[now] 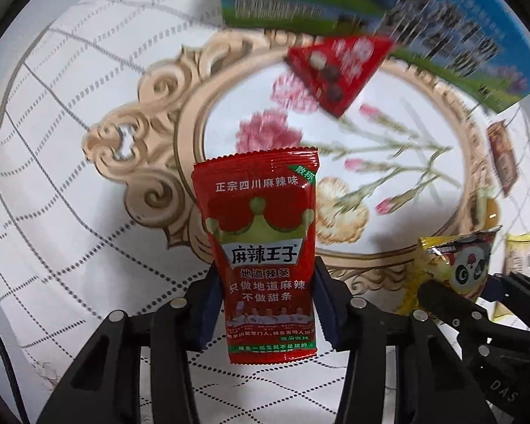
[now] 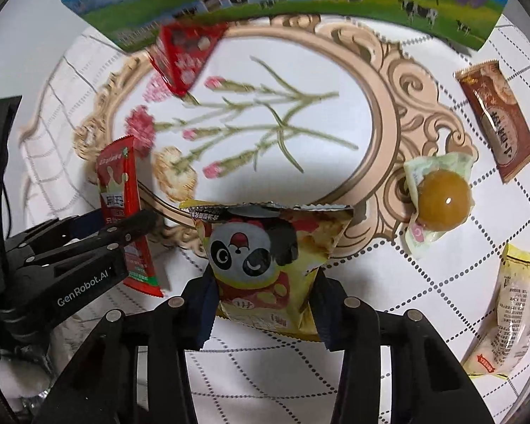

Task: Organize snacks
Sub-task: 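Carry both packs into the box, open both tools and lift away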

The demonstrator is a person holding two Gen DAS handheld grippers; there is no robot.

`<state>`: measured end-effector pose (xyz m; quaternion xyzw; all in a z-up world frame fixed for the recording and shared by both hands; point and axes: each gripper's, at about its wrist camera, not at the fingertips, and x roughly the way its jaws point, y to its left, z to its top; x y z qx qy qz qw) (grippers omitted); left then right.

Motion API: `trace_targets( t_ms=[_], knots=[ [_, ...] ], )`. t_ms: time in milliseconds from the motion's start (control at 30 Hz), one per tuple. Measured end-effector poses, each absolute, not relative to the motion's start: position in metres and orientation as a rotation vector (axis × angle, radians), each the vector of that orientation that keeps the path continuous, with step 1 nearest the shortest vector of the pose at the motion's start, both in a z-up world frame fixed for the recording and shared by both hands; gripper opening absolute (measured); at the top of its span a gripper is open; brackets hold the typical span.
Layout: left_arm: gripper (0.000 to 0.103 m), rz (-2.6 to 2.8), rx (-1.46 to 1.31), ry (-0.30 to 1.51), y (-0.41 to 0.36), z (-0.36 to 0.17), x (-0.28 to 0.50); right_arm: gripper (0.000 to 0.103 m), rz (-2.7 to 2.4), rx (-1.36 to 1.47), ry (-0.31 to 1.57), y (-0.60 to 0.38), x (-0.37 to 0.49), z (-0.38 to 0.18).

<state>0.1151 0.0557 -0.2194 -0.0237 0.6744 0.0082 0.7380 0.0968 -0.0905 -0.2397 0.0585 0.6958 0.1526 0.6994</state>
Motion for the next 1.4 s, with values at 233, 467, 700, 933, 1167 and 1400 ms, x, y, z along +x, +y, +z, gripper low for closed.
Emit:
trace_targets(
  t_ms=[233,467,700,933,1167,1400],
  knots=[
    [0.044,-0.073,-0.109,1.391,0.056,-0.143,0.136,0.048,0.419,0.256,1.505,-0.126,0.122,-0.192],
    [0.044,-0.184,-0.104,1.279,0.054,-0.051,0.206,0.048,0.491,0.368,1.355,-0.153,0.173,-0.105],
    [0.044,-0.16,0.024,1.276,0.047,-0.039,0.312,0.048,0.464,0.357,1.221,-0.137,0.257,-0.062],
    [0.044,-0.153,0.095,1.447,0.043,-0.089,0.389,0.048,0.432,0.414,1.292,-0.109,0.319,-0.098],
    [0.044,-0.144,0.149,1.583,0.039,-0.14,0.415,0.048,0.42,0.476,1.382,-0.095,0.34,-0.145],
    [0.055,-0.113,0.148,1.64,0.043,-0.163,0.419,0.076,0.413,0.495,1.522,-0.081,0.348,-0.19]
  ],
)
